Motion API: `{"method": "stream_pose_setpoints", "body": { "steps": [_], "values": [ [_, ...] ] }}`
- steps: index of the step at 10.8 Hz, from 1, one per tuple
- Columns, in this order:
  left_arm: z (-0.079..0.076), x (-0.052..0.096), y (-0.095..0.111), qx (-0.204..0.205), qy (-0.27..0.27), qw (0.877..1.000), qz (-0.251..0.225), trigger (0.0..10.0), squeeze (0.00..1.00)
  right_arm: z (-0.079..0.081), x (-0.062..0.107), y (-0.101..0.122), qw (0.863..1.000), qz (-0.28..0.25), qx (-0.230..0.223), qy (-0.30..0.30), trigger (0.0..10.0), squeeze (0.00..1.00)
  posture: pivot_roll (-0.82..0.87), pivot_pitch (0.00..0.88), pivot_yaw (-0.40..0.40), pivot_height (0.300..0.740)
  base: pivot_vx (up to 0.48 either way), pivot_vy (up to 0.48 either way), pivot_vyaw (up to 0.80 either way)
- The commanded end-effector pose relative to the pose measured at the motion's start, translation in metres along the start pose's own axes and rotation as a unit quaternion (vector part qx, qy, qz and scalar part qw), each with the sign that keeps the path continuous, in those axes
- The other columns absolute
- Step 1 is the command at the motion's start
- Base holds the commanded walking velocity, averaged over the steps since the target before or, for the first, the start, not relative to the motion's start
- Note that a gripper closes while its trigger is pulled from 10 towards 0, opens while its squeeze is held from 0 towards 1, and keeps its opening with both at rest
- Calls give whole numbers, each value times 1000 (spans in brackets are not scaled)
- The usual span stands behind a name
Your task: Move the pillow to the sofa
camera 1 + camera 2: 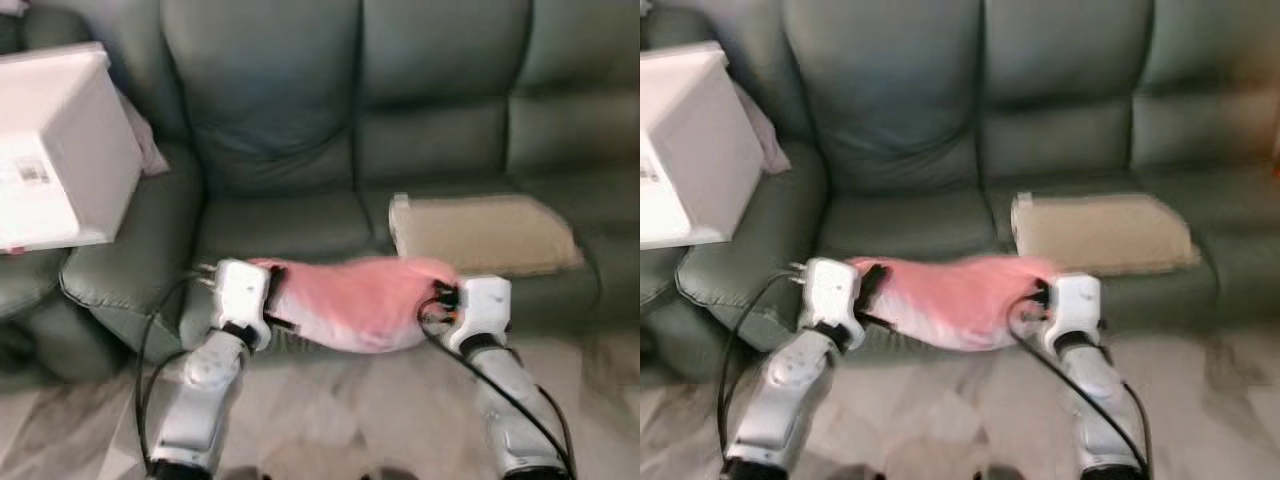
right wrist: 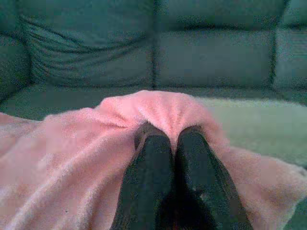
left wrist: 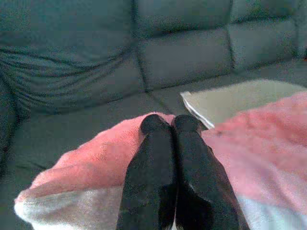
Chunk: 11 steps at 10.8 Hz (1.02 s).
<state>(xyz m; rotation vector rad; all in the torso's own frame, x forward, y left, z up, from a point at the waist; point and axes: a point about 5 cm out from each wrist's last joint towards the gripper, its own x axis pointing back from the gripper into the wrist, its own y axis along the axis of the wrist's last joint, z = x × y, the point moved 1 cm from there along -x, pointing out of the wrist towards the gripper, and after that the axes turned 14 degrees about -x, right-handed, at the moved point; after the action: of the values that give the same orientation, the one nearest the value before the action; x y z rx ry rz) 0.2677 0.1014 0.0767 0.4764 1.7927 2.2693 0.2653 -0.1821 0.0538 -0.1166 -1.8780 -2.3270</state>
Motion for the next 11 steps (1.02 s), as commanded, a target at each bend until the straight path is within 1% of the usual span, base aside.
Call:
{"method": "stream_pose_setpoints", "body": {
  "steps": [1,3,4,6,8,11],
  "values": [
    [12,2,3,-10,20,1000,-6,10000,0,16,-5,6,1000,-16,-4,26,10000,0,-20,0,12,740,398,0,0],
    [12,2,3,-9,20,1000,-6,10000,0,17,-5,5,999,-15,-2,28,10000,0,-18,0,11,740,398,0,0],
    [11,2,4,-8,20,1000,-6,10000,0,19,-4,5,999,-13,5,36,10000,0,-20,0,10,740,401,0,781],
    [10,2,4,-7,19,1000,-7,10000,0,19,-4,6,999,-16,0,35,10000,0,-22,0,9,740,398,0,725],
    [9,1,4,-6,17,1000,-7,10000,0,16,-5,7,999,-16,-2,32,10000,0,-25,0,7,740,398,0,0],
    [9,2,3,-6,19,1000,-7,10000,0,21,-4,4,999,-12,-6,41,10000,0,-20,0,2,740,398,0,0]
  ]
}}
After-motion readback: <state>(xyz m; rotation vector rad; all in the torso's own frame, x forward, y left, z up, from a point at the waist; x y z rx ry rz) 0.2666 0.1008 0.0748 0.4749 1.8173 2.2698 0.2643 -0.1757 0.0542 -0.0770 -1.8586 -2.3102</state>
